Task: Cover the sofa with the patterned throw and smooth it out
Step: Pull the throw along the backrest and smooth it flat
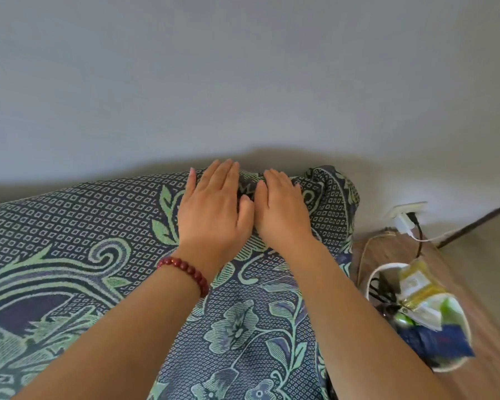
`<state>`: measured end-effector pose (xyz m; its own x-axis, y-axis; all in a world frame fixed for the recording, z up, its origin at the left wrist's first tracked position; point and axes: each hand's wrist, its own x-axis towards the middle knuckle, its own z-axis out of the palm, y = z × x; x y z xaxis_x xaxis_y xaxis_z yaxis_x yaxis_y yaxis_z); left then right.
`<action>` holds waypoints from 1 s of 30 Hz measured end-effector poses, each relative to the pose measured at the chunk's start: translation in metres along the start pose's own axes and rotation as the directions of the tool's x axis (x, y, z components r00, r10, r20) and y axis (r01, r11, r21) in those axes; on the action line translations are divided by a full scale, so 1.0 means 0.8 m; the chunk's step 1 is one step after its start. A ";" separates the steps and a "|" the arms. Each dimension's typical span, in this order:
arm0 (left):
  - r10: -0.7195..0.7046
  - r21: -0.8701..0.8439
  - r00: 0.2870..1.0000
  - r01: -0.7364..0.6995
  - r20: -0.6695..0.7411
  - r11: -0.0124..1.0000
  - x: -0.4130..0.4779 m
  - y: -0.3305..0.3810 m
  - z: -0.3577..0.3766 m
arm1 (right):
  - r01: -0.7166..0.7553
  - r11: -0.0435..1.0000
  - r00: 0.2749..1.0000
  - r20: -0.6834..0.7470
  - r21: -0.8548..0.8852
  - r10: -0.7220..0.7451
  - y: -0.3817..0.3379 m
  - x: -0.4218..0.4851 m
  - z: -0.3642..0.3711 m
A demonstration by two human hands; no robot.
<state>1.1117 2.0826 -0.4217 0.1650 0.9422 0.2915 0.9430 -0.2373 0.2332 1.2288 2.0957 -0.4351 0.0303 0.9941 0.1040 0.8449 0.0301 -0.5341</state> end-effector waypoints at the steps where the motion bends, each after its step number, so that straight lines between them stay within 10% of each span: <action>1: -0.009 0.009 1.000 0.009 0.019 1.000 0.001 0.002 -0.002 | 0.000 1.000 1.000 0.002 0.016 0.000 0.001 0.000 -0.004; 13: -0.058 0.104 0.994 0.049 0.088 0.993 0.022 0.008 -0.001 | -0.208 0.959 0.963 -0.214 -0.191 0.167 0.071 -0.007 -0.020; 30: -0.210 -0.136 0.965 0.189 -0.159 0.972 0.058 0.020 0.010 | -0.298 0.929 0.748 -0.550 0.221 0.371 0.123 0.052 -0.035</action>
<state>1.1369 2.1245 -0.4115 -0.0848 0.9213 0.3794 0.9088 -0.0845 0.4085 1.3280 2.1373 -0.4597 0.6299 0.6978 0.3410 0.6576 -0.2455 -0.7122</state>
